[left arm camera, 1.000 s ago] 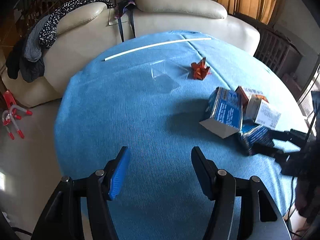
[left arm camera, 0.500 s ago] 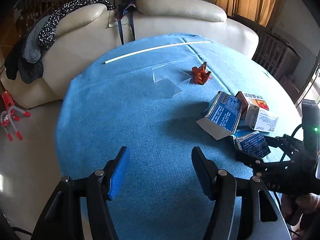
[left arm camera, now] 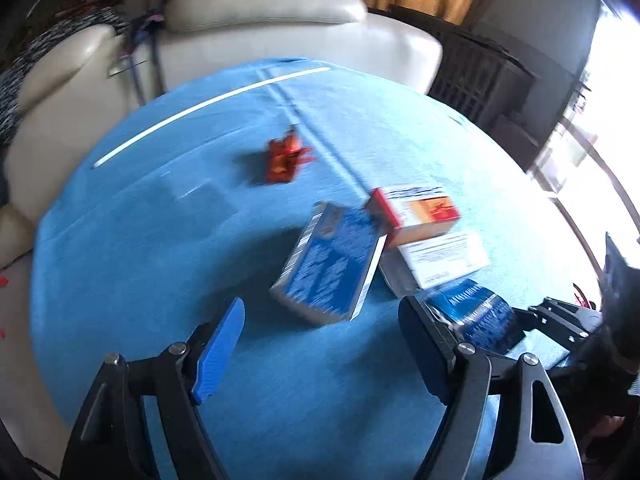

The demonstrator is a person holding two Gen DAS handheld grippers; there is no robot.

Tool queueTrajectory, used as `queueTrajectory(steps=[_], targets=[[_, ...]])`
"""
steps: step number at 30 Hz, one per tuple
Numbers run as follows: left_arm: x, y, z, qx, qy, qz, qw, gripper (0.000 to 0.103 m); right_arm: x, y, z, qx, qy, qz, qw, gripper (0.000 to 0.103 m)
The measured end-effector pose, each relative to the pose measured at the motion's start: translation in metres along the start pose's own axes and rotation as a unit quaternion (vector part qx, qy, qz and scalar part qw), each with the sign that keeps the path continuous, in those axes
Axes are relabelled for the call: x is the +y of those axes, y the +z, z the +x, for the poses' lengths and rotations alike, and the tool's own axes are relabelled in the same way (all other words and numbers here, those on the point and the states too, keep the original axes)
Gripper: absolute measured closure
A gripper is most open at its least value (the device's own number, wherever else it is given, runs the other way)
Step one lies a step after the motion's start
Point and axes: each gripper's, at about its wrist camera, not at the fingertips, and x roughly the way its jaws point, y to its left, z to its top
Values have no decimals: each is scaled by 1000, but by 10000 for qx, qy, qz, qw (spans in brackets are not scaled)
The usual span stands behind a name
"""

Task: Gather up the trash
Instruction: 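Grasp the blue-and-white carton with the right tool while the left grasps a blue box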

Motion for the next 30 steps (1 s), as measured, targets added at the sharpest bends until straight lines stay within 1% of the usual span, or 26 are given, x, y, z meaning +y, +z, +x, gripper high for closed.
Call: queueTrajectory(steps=[2,5,8,10,12,14,15,16,17,21,27,28,29,30], targets=[[-6,7,9,79,90,127,9998,23,-8,-3,-12,-72,43,111,9999,42],[-16,12,20,159,67,414,9990,23,-24,-12,-35,-209,106,308,9993,42],[-20,15,35,299,337,659,9968,23,-34,-19,-46,-285,86,436,9986,42],[-21,16,42,327,438,742,9957,23,-37,-21,-49,-317,98,554,9979,42],[-18,16,46,338,501,725,9955,23,-40,-22,-50,-348,86,652,9972,42],[-15,16,48,279,483,654,9963,23,-44,-25,-51,-356,72,727,9967,42],[-13,17,48,241,470,592,9969,28,-45,-22,-48,-357,74,751,9965,42],[-11,17,47,219,421,522,9975,39,-45,-23,-49,-367,69,766,9964,42],[-10,17,48,238,381,482,9978,39,-46,-23,-50,-385,68,776,9962,42],[-12,14,46,112,482,455,9977,39,-44,-24,-51,-451,68,775,9960,42],[-13,4,27,-73,511,115,9986,42,-43,-27,-65,-598,36,761,9953,42],[-15,2,21,-118,563,113,9983,45,-42,-28,-68,-637,19,758,9951,42],[-18,-1,15,-165,585,125,9981,62,-43,-29,-71,-664,17,764,9949,42],[-20,-4,11,-138,574,127,9982,86,-43,-29,-73,-687,18,780,9946,42]])
